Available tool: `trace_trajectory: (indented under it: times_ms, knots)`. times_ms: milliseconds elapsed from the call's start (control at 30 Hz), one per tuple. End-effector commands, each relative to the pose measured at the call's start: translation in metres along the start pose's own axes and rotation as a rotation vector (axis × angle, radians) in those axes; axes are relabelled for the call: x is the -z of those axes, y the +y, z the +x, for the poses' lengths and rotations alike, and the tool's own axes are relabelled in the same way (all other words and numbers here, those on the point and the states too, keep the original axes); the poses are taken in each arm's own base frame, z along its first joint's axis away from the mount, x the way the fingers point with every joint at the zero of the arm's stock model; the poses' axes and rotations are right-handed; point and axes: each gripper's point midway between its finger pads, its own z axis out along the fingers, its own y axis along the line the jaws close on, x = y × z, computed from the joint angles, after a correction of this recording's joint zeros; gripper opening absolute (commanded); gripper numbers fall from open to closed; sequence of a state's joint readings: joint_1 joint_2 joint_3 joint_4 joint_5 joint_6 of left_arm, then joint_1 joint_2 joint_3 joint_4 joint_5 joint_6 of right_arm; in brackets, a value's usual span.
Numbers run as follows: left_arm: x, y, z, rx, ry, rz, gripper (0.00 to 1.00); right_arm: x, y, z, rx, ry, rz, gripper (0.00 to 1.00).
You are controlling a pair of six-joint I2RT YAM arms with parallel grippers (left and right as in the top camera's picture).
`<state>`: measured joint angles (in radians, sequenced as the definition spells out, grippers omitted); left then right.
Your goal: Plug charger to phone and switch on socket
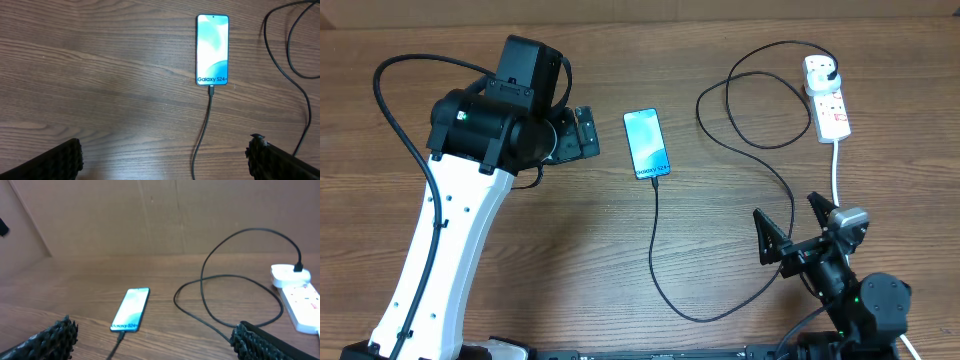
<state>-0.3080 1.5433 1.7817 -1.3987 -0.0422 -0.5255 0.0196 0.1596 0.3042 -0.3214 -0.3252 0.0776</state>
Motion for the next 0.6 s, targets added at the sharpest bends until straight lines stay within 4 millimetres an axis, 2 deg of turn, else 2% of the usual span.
trace_trajectory:
  times_ms: [0,567]
  knots:
    - [-0.002,0.000,0.000,0.011,-0.001,-0.011,1.00,-0.001,-0.005,0.009,0.020,-0.045,0.011,1.00]
    - [-0.002,0.000,0.000,0.011,-0.001,-0.011,0.99,-0.004,-0.016,0.002,0.073,-0.242,0.055,1.00]
